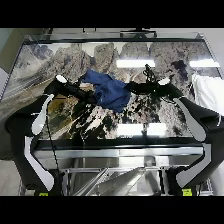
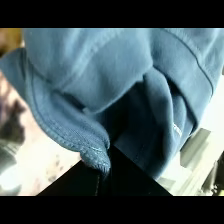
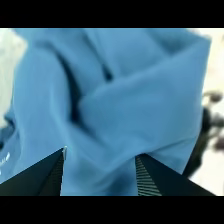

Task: Fold the shirts.

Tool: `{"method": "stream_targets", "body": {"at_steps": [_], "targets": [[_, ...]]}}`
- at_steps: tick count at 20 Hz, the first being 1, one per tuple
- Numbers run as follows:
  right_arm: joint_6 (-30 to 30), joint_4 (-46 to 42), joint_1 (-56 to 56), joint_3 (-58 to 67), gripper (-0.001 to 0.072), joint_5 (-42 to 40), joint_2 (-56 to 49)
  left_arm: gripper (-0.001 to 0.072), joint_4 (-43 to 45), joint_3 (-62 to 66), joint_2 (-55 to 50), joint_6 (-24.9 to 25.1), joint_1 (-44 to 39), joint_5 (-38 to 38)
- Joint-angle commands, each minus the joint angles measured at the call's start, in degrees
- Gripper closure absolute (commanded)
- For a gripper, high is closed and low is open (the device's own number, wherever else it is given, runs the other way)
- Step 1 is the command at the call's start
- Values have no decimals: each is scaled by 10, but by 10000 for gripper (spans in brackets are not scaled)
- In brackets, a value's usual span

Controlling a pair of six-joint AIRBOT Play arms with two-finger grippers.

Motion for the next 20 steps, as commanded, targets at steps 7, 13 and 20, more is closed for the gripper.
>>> {"method": "stream_targets", "body": {"at_steps": [7,13,20], "targets": [[28,-32,-23,34,295,16,-47,701,-2,1,-1,1,10,-29],[-82,184,-16,39,687,41,-45,702,-62,56,-1,1,11,-68],[-170,248,-49,39,688,56,147,702,-64,271,134,-27,11,-71]]}}
